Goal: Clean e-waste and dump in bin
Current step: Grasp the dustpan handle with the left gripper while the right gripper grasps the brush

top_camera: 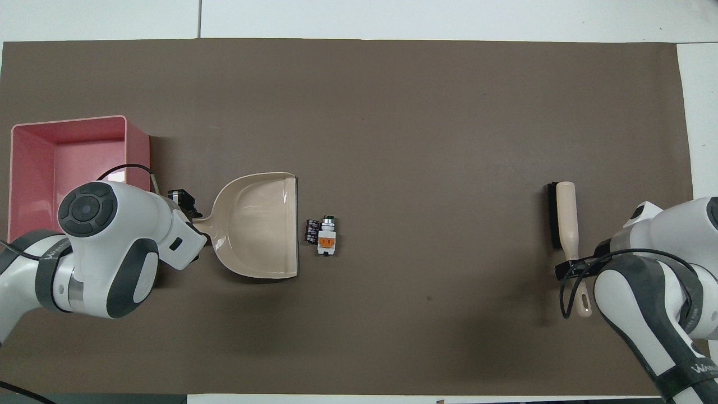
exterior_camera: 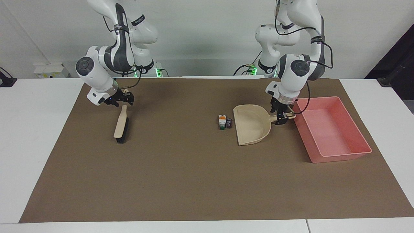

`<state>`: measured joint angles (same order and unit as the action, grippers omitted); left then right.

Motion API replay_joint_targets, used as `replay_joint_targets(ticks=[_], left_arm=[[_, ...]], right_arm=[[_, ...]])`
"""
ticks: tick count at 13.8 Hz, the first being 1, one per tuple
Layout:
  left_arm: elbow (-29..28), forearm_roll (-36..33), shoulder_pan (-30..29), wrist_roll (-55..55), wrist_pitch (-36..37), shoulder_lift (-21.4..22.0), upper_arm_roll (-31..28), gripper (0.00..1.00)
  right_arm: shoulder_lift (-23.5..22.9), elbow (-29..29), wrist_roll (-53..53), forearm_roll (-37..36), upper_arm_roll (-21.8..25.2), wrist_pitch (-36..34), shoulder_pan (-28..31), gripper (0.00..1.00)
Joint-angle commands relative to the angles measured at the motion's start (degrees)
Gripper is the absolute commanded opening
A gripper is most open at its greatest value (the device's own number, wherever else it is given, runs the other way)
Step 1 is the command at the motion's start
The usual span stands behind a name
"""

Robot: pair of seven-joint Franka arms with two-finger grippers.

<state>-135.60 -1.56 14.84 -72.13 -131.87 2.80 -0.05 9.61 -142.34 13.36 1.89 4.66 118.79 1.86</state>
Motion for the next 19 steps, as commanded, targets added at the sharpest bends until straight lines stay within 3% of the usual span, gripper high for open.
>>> replay_joint_targets(ticks=[1, 2, 5, 9, 11, 15, 19], left_arm=[[-1.42, -1.07, 0.89, 1.46, -2.34, 1.06, -0.57, 0.23], [-1.25, -1.07, 0.81, 1.38, -3.13, 0.98, -0.57, 0.12], [0.77, -1.07, 0.80, 1.20, -2.70, 0.27, -0.66, 0.02], [6.73, -1.68, -0.07, 1.29, 5.37, -0.25, -0.92, 0.00], [7.98, -9.03, 0.71, 1.55, 5.65, -0.96, -0.83, 0.00], [7.98, -14.76, 2.82, 2.34, 10.13, -0.69, -0.66, 0.00], [7.98, -15.49, 5.81, 2.52, 11.54, -1.83, -0.57, 0.00]], right_arm=[[0.67, -1.27, 2.29, 1.01, -0.26, 1.70, 0.78, 0.68], [0.67, -1.27, 2.11, 1.01, -0.26, 1.70, 0.78, 0.67], [0.67, -1.27, 1.50, 1.01, -0.26, 1.79, 0.87, 0.65], [0.67, -1.36, -1.32, 1.01, -0.26, 1.71, 0.78, 0.65], [0.67, -1.36, -1.40, 1.01, -0.26, 1.62, 0.78, 0.64], [0.67, -1.36, -2.63, 1.01, -0.26, 1.18, 0.78, 0.44], [0.67, -1.18, -4.73, 1.01, -0.26, 0.91, 0.17, 0.06]])
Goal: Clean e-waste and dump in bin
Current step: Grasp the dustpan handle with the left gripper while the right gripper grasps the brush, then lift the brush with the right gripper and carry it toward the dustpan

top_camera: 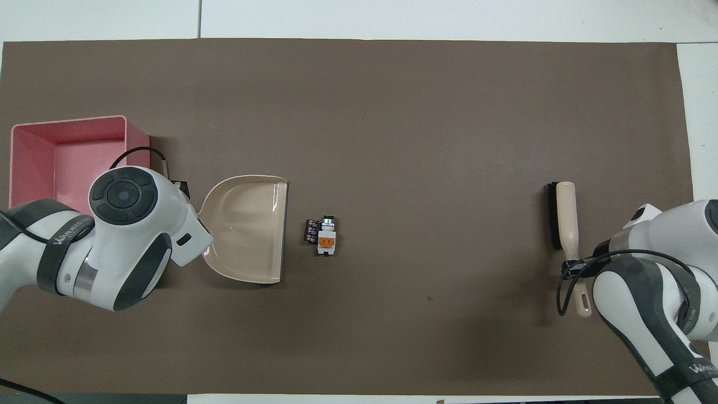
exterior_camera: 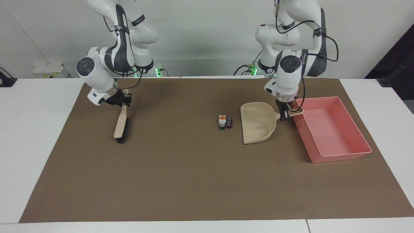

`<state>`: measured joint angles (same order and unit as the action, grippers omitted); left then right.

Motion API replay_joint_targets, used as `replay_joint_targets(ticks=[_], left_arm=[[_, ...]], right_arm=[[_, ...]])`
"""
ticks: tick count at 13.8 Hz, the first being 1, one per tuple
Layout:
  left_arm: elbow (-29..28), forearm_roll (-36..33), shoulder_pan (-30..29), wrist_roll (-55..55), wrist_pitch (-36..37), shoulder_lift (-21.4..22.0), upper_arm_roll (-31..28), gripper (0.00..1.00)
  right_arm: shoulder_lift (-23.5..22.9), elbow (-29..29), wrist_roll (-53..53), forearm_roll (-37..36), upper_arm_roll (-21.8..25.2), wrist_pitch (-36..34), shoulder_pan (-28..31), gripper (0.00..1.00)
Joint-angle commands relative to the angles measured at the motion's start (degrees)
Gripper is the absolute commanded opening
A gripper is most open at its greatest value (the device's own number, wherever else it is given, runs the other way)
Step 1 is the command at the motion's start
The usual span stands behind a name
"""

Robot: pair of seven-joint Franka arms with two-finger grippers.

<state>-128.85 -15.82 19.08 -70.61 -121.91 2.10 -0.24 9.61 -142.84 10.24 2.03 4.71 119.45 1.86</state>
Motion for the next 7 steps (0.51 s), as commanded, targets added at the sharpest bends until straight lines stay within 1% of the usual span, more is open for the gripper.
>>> replay_joint_targets(ticks=[1, 2, 3, 5, 7], left_arm=[[1.40, -1.15, 2.27, 1.17, 1.85, -1.31, -0.38, 0.00], [1.41, -0.97, 2.36, 1.18, 2.37, -1.49, -0.38, 0.00], [1.41, -0.97, 2.37, 1.18, 2.90, -1.49, -0.29, 0.00], [1.41, -0.97, 2.45, 1.18, 2.47, -1.49, -0.29, 0.00], [0.79, -0.97, 2.54, 1.87, 2.90, -1.14, -0.29, 0.00]], right_arm=[[0.67, -0.51, -1.89, 0.87, -0.32, 0.17, 0.07, 0.01], [0.58, -0.08, -1.89, 0.87, -0.40, -0.26, -0.01, 0.00], [-0.11, 1.67, -1.81, 0.87, -0.49, -1.57, -0.19, 0.00], [-1.96, 7.19, -2.16, 0.87, -0.76, -7.88, -1.76, 0.00], [-2.67, 12.12, -5.04, 0.78, -0.76, -12.90, -4.66, 0.00]])
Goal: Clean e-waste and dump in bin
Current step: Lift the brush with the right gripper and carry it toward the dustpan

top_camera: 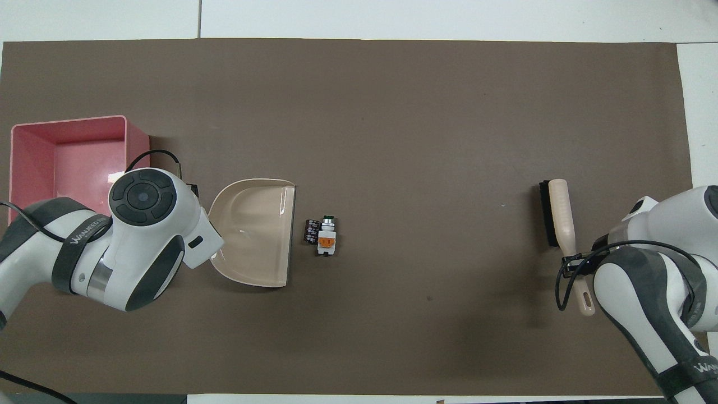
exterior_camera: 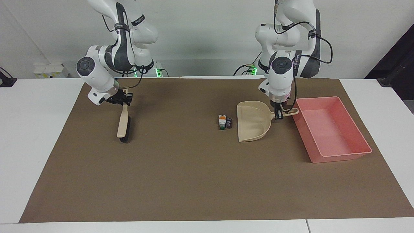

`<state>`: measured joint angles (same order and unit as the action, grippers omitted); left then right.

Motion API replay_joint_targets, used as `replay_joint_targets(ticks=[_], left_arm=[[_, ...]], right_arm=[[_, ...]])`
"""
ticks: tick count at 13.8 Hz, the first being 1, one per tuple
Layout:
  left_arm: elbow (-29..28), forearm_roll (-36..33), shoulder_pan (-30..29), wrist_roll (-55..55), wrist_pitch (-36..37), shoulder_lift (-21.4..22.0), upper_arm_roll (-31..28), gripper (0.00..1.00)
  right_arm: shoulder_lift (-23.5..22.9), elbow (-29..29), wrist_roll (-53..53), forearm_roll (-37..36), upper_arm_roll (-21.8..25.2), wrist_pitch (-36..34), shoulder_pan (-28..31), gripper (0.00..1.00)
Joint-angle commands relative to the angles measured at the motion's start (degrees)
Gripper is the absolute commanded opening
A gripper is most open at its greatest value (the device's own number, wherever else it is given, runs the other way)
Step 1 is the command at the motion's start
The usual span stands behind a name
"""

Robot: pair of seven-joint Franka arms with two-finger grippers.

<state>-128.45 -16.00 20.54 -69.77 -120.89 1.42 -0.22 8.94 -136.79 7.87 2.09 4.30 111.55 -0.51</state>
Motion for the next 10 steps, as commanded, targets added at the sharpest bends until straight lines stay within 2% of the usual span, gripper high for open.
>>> replay_joint_targets(ticks=[1, 3, 6, 8, 10], left_arm=[[0.39, -0.79, 1.09, 1.13, 2.06, -0.37, -0.31, 0.00], [0.39, -0.79, 1.09, 1.22, 1.88, -0.37, -0.31, 0.00], [0.04, -0.88, 1.17, 1.48, 1.97, -0.10, -0.31, 0.00], [-0.14, -0.88, 1.17, 1.65, 1.88, -0.01, -0.31, 0.00], [-0.14, -0.88, 1.17, 1.74, 1.88, -0.01, -0.31, 0.00]], right_arm=[[-2.00, 7.75, -4.25, 0.72, -0.44, -6.85, -4.31, 0.00], [-2.00, 10.12, -11.00, 0.72, -0.44, -9.58, -10.44, 0.00], [-2.26, 10.58, -21.38, 1.77, -0.52, -7.85, -18.98, 0.00], [-4.36, 11.01, -24.04, 5.88, -0.44, -6.35, -21.72, 0.00], [-6.82, 12.85, -26.66, 6.87, -0.53, -5.11, -27.06, 0.00]])
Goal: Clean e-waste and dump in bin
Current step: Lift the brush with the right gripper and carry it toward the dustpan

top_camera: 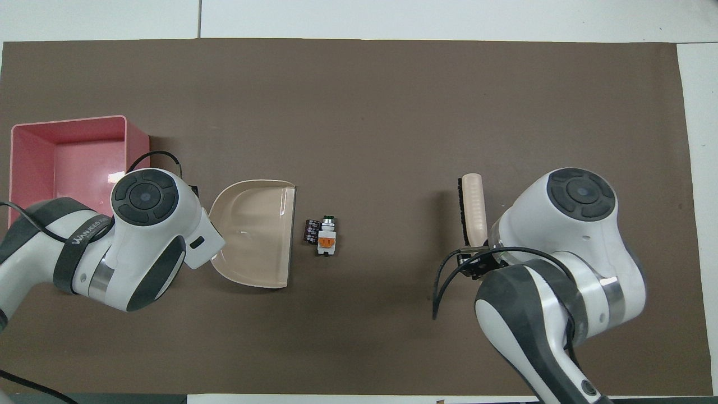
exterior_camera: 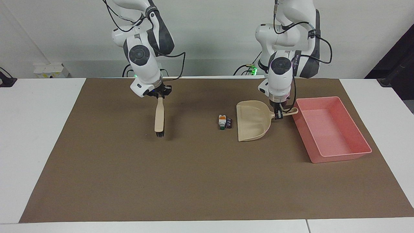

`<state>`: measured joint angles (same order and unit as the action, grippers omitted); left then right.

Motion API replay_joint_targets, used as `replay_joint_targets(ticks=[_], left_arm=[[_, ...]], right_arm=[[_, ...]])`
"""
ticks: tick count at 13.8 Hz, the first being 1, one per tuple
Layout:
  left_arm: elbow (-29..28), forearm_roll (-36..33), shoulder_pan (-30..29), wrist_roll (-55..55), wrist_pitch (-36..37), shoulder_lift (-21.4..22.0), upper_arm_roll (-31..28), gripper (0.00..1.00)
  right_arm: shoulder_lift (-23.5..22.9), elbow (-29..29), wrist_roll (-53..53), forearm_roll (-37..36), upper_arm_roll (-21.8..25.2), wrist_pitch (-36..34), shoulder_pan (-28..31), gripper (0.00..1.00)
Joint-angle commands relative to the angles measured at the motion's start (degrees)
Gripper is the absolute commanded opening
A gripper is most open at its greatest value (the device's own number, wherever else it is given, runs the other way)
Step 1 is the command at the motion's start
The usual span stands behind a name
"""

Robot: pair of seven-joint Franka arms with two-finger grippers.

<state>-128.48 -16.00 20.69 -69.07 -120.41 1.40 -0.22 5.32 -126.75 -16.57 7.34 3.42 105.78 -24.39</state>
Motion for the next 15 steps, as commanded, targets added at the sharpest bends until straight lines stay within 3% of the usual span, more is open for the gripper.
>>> replay_joint_targets(ticks=[1, 8, 12, 15], left_arm=[[-0.11, -0.88, 1.02, 1.04, 1.41, 0.00, -0.31, 0.00], [-0.11, -0.88, 0.93, 0.95, 1.23, 0.00, -0.31, 0.00], [-0.19, -0.88, 1.02, 0.95, 1.23, 0.09, -0.22, 0.00], [-0.46, -0.88, 2.24, 1.04, 1.49, 0.18, -0.31, 0.00]], right_arm=[[-4.60, 4.13, -4.68, 2.24, 0.36, 0.57, -4.77, 0.00], [-12.69, 8.36, -10.50, 7.86, 0.36, 5.40, -11.81, 0.00], [-17.96, 14.77, -16.46, 8.13, 0.36, 4.96, -15.94, 0.00], [-19.11, 15.40, -17.97, 10.94, 0.36, 6.97, -16.57, 0.00]])
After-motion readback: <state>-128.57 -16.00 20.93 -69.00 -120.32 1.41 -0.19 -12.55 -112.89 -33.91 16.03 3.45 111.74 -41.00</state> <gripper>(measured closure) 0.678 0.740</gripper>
